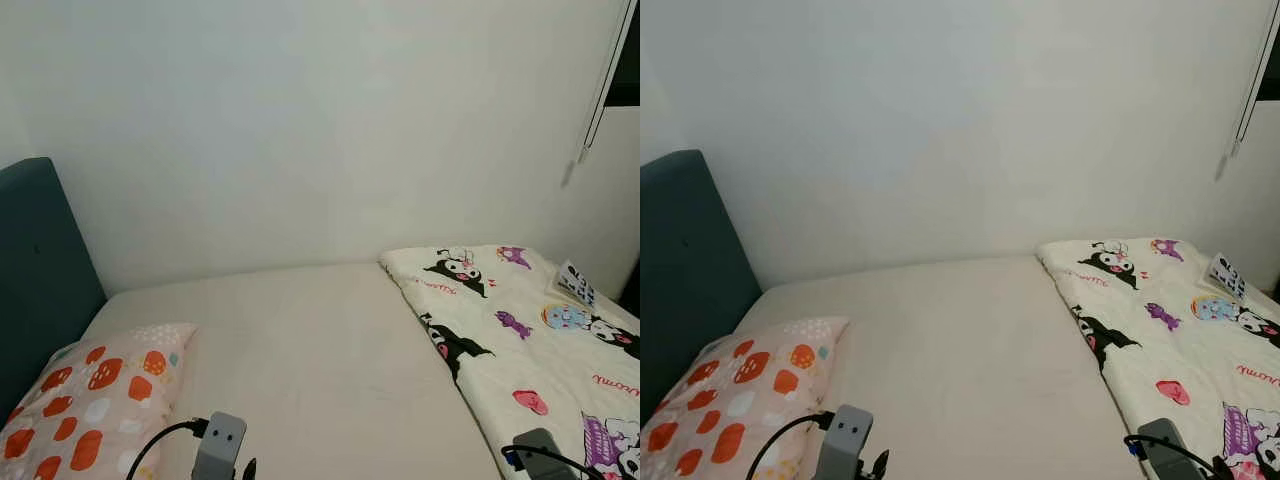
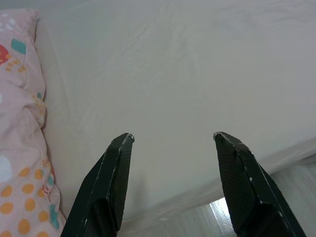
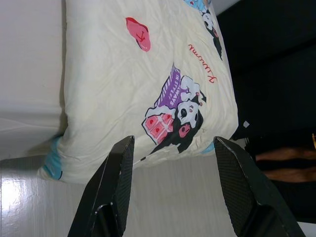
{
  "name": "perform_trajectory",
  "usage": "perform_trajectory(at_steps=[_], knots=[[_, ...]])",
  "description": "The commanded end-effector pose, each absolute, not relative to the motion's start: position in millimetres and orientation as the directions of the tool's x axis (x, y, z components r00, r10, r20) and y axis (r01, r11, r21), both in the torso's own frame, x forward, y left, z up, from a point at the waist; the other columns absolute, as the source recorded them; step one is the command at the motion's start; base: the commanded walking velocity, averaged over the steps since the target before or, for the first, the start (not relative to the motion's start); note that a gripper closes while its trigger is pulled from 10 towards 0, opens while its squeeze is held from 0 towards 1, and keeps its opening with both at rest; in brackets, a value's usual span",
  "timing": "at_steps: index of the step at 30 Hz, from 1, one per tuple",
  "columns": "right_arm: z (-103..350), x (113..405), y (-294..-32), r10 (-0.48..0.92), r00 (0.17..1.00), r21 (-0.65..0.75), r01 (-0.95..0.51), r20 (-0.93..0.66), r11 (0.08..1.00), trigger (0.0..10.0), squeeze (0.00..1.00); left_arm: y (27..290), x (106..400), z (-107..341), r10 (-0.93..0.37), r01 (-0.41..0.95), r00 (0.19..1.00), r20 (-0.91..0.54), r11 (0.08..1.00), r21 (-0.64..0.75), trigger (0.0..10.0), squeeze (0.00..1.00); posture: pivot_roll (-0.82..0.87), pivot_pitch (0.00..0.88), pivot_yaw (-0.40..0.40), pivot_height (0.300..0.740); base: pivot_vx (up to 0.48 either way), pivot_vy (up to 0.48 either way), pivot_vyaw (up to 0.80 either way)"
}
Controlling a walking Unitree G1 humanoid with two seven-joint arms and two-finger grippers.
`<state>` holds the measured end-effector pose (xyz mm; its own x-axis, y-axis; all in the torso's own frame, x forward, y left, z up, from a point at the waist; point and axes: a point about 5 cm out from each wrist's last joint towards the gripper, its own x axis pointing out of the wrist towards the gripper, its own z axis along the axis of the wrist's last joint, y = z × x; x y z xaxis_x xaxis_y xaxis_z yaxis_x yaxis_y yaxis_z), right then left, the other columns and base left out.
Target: Clean up the room
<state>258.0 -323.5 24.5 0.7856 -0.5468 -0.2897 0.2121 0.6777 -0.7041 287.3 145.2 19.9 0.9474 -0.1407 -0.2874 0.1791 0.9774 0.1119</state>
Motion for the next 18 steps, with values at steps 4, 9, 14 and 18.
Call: perform_trajectory(at_steps=[4,9,14,18], knots=[[21.1,252.9,-325.4,-0.555,0.776,-0.699,0.218,-0.299,0.681,10.0,0.00,147.1,284.9,16.2,-0.129,0.163,0.946,-0.298,0.982,0.094,10.0,0.00,-0.05,0.099,0.022,0.740,0.000,0.000,0.00],[21.1,253.4,-324.8,-0.554,0.777,-0.699,0.218,-0.299,0.682,10.0,0.00,147.1,285.2,16.3,-0.127,0.162,0.946,-0.299,0.982,0.094,10.0,0.00,-0.05,0.097,0.021,0.740,0.000,0.000,0.00],[21.2,254.4,-323.8,-0.554,0.777,-0.699,0.217,-0.299,0.682,10.0,0.00,146.6,285.8,16.6,-0.128,0.162,0.946,-0.298,0.982,0.094,10.0,0.00,-0.05,0.097,0.022,0.740,0.000,0.000,0.00],[21.4,254.8,-323.5,-0.553,0.778,-0.698,0.217,-0.299,0.682,10.0,0.00,146.5,285.9,16.8,-0.128,0.163,0.946,-0.297,0.982,0.093,10.0,0.00,-0.05,0.097,0.024,0.740,0.000,0.000,0.00]])
